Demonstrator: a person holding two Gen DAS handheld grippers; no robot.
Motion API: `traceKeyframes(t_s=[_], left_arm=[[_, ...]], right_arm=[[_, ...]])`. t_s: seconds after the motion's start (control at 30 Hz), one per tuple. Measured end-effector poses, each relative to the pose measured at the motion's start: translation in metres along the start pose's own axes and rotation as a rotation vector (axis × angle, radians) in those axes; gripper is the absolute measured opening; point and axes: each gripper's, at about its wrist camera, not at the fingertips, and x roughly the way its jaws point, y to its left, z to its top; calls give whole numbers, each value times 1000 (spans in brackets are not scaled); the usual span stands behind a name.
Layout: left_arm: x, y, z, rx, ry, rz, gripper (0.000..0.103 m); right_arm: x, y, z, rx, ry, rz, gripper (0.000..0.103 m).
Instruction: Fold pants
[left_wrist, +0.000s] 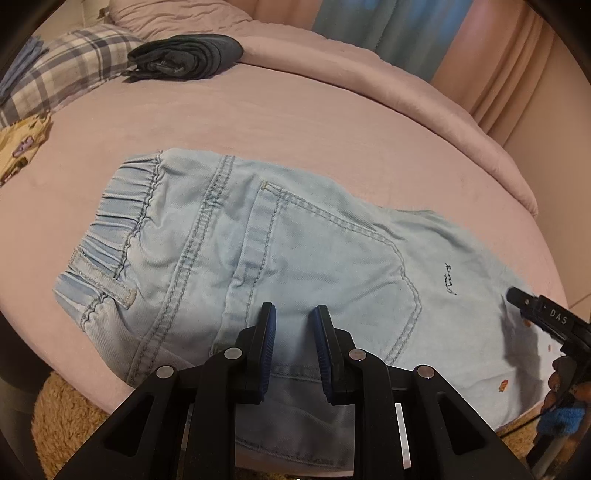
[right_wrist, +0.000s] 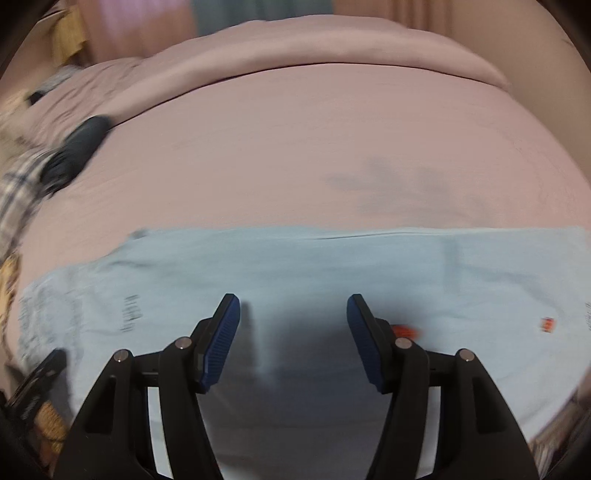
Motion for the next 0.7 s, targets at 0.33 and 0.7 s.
traceKeyframes(t_s=[0.33, 0.7], left_arm=[[0, 3, 0, -13, -8, -20, 23], [0, 3, 0, -5, -13, -17, 23]], right_arm=[[4, -51, 3, 132, 8, -7, 63], [9, -43, -7, 28, -21, -78, 79]])
